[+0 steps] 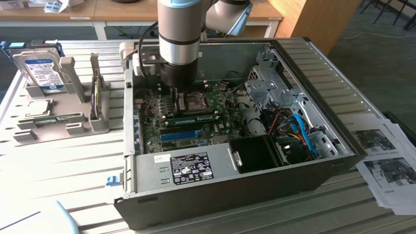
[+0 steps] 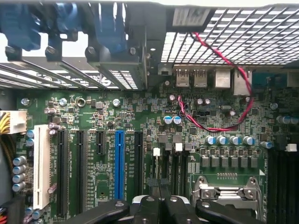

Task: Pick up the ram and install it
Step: 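Press down the ram until it locks into place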

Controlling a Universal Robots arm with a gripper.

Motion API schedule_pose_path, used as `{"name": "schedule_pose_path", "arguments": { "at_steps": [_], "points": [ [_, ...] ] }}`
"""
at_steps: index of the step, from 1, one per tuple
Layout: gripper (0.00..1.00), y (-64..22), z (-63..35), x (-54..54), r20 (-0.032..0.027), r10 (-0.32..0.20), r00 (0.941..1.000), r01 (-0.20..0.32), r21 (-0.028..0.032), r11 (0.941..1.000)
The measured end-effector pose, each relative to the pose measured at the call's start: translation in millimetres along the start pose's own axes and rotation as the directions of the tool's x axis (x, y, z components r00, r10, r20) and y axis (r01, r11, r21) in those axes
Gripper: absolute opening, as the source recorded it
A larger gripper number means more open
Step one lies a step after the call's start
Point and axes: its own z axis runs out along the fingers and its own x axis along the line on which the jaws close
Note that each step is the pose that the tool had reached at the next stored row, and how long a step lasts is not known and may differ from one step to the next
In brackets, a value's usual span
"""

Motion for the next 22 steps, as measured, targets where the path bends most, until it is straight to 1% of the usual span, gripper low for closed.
{"name": "schedule_pose_path", "arguments": {
  "at_steps": [10, 22],
  "points": [
    [0.09, -0.4, -21.3, 0.2, 0.0000, 0.000, 1.0000, 0.000, -0.0002, 1.0000],
    [0.09, -0.7, -43.0, 0.5, 0.0000, 0.000, 1.0000, 0.000, -0.0002, 1.0000]
  ]
}}
